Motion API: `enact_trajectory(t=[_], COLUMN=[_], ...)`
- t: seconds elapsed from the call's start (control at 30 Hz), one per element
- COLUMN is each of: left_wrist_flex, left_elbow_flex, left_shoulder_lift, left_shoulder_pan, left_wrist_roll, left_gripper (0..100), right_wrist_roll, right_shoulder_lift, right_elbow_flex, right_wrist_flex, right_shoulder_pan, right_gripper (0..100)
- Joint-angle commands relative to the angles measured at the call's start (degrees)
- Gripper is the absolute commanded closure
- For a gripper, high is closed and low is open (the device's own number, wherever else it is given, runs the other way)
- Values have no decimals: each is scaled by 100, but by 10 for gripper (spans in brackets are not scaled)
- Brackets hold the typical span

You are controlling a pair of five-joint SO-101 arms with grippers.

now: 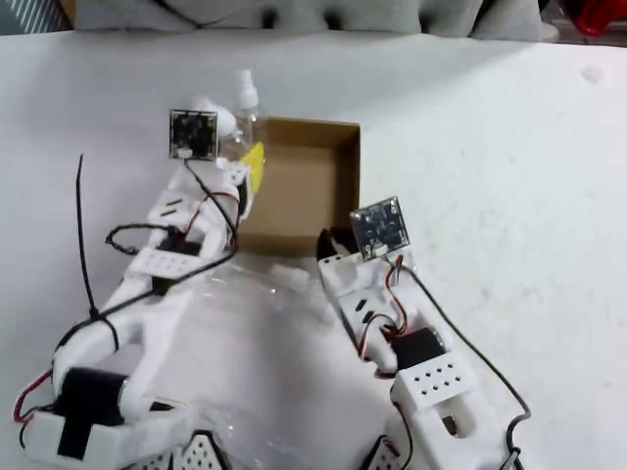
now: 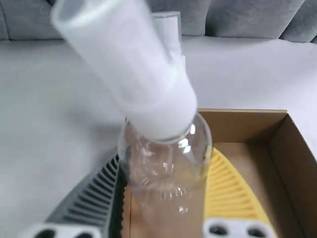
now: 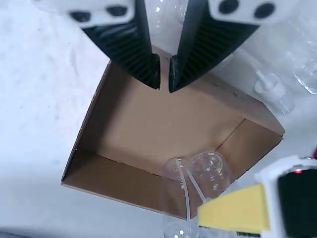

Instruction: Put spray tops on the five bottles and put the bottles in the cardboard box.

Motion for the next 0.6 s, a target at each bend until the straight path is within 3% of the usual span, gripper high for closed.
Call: enact_trajectory(t=[0.0, 0.57], left_wrist_flex=[9, -158], left_elbow_flex=[-448, -958], left_shoulder_lift=[145, 1095], left_shoulder_pan=[-57, -66], left_wrist_roll=[-62, -70], left_gripper=[977, 977], right_wrist_roll=[70, 70], right_shoulder_lift=[-48, -40], right_elbow_flex=[-299, -290], right_wrist_flex=[-119, -110], right_shoulder_pan=[40, -163], right_gripper=[984, 984])
